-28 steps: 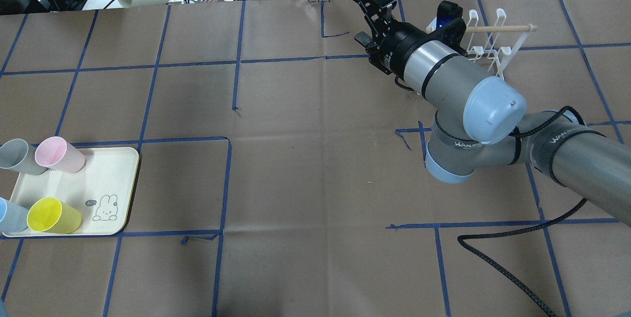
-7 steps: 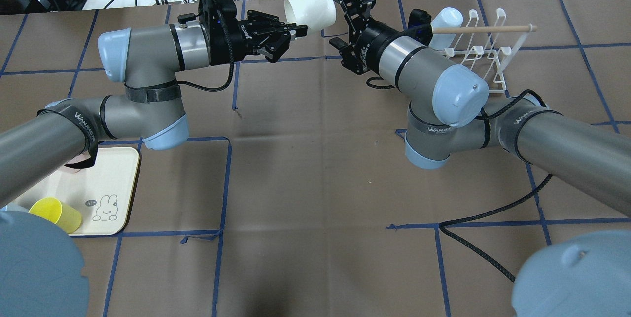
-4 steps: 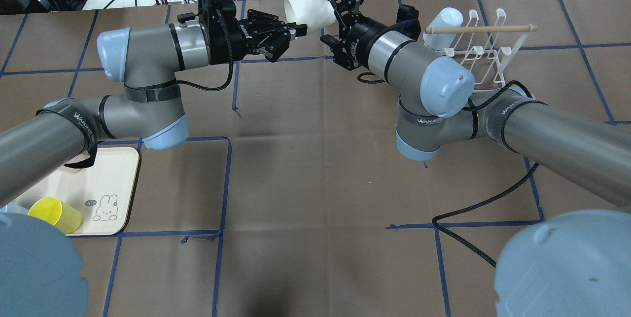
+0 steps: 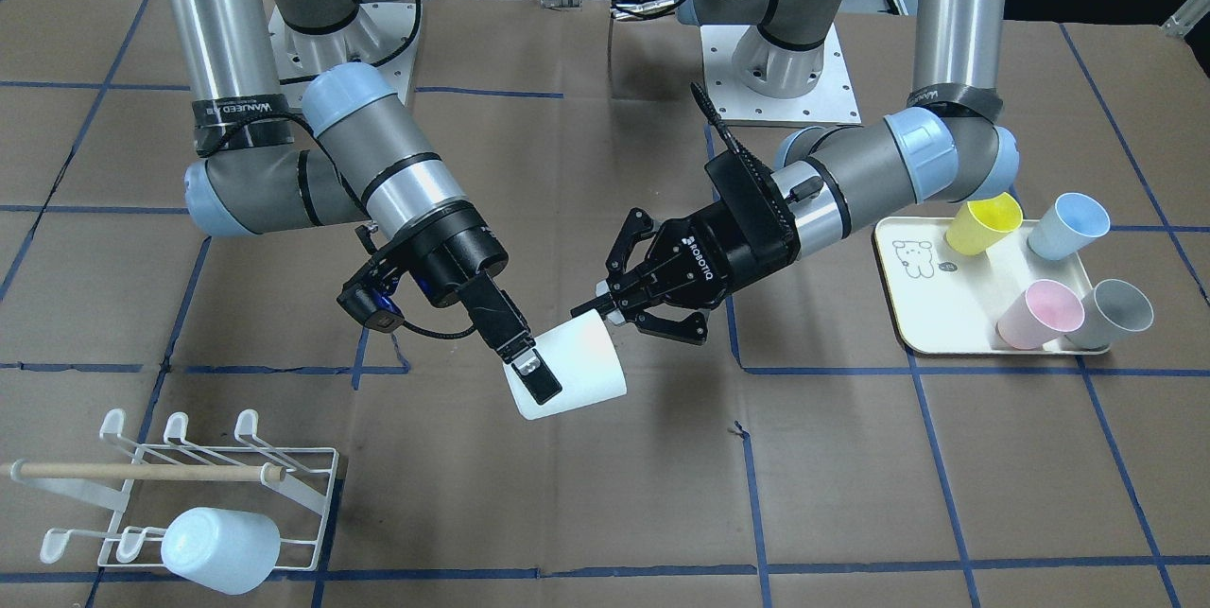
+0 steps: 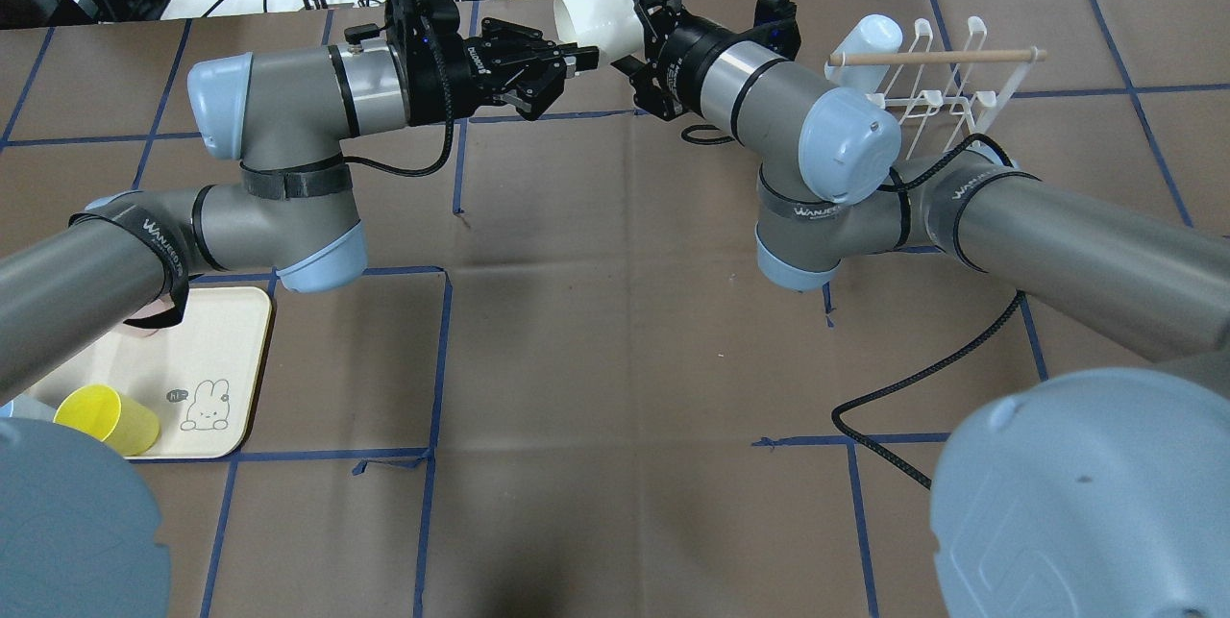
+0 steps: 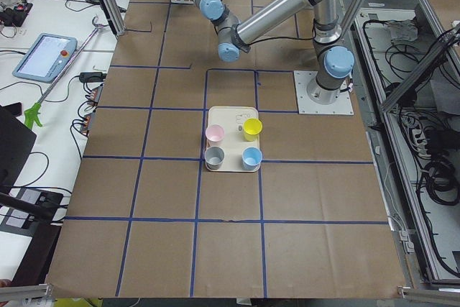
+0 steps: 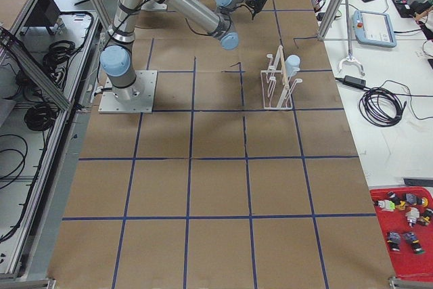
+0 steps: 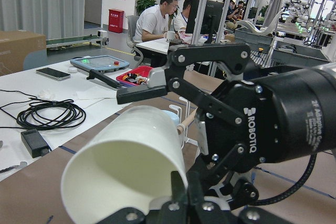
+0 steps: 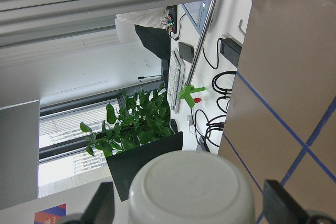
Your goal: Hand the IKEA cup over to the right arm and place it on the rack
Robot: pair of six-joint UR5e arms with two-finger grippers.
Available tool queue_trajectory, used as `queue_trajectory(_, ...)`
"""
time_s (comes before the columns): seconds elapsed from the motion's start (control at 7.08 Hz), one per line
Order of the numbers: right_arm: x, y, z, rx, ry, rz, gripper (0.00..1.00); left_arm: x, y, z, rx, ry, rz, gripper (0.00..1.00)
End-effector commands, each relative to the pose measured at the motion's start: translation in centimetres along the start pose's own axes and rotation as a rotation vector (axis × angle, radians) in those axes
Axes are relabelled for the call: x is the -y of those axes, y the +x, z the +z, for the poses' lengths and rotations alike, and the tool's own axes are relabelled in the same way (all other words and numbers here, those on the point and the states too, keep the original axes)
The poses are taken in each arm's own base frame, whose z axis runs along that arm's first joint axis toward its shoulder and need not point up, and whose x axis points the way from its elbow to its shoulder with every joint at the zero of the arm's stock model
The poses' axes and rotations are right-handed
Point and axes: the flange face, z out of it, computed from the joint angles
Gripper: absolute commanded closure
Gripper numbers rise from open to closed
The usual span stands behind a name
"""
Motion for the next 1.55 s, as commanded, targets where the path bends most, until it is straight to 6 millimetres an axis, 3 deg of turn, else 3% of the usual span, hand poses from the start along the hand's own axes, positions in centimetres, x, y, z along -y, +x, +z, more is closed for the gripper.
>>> queue_trajectory(0.0, 0.05, 0.06, 0.33, -0.006, -0.001, -0.001, 0.01, 0.06, 0.03, -0.02, 0.000, 0.000, 0.001, 0.96)
queue_trajectory(0.42, -0.03, -0.17, 0.21, -0.003, -0.001, -0.009, 0.25, 0.13, 0.12, 0.01, 0.000, 0.000, 0.003, 0.95)
queue_trajectory(0.71, -0.11, -0.47, 0.08, 0.002, -0.002, -0.013, 0.28, 0.33, 0.11, -0.13, 0.003, 0.002, 0.005, 0.88)
queue_trajectory(0.99, -0.21, -0.46, 0.09, 0.002, -0.003, -0.013, 0.39, 0.41, 0.21, -0.09, 0.002, 0.002, -0.006, 0.79)
queue_trajectory(1.41, -0.23, -0.39, 0.13, 0.002, -0.008, -0.013, 0.50, 0.48, 0.13, -0.08, 0.004, 0.003, -0.029, 0.29)
